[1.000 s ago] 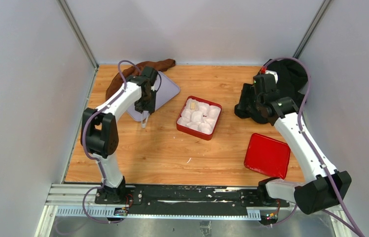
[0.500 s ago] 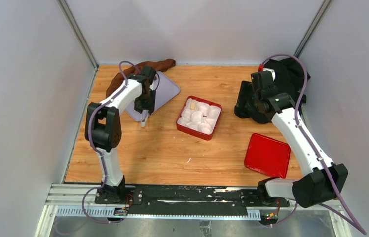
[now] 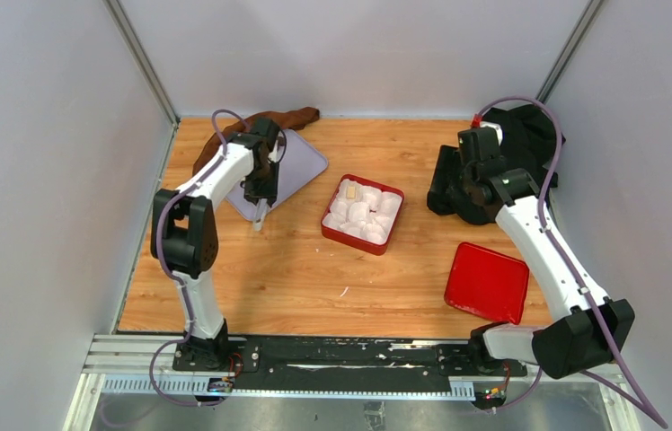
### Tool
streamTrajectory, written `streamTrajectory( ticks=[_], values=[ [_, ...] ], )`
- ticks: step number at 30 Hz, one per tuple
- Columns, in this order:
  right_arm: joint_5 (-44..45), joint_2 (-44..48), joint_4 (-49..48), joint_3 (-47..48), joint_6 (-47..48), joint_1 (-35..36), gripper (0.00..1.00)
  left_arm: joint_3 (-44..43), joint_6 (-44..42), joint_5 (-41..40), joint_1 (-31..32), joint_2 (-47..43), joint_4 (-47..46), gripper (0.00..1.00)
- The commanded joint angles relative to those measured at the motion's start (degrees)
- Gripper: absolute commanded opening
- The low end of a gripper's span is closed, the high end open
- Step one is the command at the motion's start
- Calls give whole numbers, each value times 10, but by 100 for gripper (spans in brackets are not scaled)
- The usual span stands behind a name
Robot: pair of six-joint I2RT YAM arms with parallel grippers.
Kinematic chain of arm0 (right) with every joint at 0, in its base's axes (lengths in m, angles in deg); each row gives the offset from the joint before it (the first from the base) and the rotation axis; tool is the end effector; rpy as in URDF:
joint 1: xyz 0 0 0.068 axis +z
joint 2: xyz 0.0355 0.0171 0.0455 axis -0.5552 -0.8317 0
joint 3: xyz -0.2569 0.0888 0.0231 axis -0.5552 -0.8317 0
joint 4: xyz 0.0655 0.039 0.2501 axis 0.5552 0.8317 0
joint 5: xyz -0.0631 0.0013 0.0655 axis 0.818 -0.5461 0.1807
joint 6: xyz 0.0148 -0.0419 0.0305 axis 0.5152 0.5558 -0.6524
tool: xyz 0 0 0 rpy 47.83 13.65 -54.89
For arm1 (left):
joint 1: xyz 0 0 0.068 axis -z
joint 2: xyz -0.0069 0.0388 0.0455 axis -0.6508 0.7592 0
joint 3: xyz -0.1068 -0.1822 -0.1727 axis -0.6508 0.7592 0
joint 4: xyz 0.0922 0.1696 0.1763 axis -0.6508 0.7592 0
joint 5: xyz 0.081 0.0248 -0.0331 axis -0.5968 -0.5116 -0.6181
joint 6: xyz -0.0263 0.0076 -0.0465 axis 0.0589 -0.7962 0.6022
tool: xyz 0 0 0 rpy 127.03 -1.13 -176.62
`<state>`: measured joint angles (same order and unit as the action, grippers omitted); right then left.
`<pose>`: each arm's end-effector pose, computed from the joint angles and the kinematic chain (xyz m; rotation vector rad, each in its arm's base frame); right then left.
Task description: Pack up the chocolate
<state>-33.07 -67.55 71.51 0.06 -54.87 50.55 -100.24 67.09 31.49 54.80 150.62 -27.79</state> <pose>0.2604 0.0689 0.3632 0.2615 2.2019 0.0813 0.3789 -0.0904 0.2302 -0.0474 2.8393 0.1069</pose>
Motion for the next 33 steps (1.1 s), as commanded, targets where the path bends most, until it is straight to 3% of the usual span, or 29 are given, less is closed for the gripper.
streamTrajectory(
  ticks=[1, 9, 18, 24, 33],
  values=[
    [-8, 15, 1, -11, -13, -4, 93, 5, -6, 31, -3, -48, 11, 7],
    [-11, 19, -2, -17, -15, -4, 93, 6, -6, 60, 15, -108, 18, 5],
    [-10, 34, -2, -26, -15, -4, 93, 13, -13, 25, 169, -152, 16, 1],
    [-8, 45, -2, -38, -17, -4, 93, 6, -17, 33, 235, -132, 12, 1],
    [-1, 56, 3, -44, -13, -4, 93, -17, -8, 33, 261, -81, 0, 1]
  ],
)
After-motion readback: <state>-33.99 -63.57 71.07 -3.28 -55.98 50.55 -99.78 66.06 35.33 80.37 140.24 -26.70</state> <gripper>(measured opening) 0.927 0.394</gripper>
